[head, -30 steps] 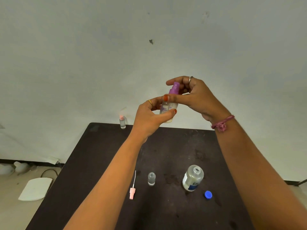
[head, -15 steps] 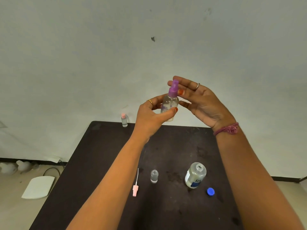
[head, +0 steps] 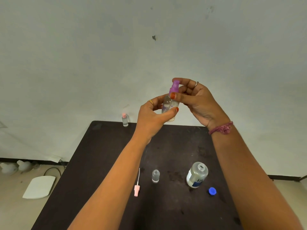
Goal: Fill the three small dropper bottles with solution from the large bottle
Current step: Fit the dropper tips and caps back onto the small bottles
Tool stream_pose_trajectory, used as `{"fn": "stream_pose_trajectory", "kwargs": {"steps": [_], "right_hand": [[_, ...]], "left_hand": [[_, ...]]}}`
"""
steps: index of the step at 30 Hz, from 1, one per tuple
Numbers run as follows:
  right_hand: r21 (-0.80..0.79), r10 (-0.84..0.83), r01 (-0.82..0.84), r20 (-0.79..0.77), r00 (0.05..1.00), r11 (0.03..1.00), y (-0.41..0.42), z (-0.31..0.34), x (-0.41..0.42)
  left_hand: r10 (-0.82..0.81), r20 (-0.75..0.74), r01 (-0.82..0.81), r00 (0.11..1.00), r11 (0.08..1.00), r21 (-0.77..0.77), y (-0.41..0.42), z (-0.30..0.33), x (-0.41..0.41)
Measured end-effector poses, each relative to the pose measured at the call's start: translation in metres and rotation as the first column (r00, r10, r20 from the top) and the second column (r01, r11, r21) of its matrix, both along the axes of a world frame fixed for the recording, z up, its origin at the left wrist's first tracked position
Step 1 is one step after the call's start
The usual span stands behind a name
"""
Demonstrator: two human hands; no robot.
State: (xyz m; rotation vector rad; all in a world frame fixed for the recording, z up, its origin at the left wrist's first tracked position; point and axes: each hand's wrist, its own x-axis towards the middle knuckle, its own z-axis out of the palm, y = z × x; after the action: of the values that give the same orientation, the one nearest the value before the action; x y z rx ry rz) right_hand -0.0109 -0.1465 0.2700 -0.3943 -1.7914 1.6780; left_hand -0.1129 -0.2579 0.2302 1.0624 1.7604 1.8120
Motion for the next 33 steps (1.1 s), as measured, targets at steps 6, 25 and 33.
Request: {"fn": "stream_pose_trajectory", "kwargs": {"steps": [6, 25, 33], "right_hand": [[0.021, 0.125, -0.126, 0.046, 0.991, 0.992, 0.004, 0.007, 0.009], [0.055, 0.062, -0.061, -0.014, 0.998, 0.997, 0.001, 0.019, -0.002], [0.079, -0.137, 0.137, -0.001, 0.991, 0.987, -0.01, 0.014, -0.015]], "left_hand": [[-0.006, 0.007, 0.006, 1.0, 1.0, -0.012, 0.002, 0.0, -0.004], [-0.471, 0.434, 0.443, 0.768, 0.88, 0.169, -0.01, -0.009, -0.018], [-0.328, 0.405, 0.287, 0.853, 0.944, 0.16, -0.006, -0.016, -0.013]]}}
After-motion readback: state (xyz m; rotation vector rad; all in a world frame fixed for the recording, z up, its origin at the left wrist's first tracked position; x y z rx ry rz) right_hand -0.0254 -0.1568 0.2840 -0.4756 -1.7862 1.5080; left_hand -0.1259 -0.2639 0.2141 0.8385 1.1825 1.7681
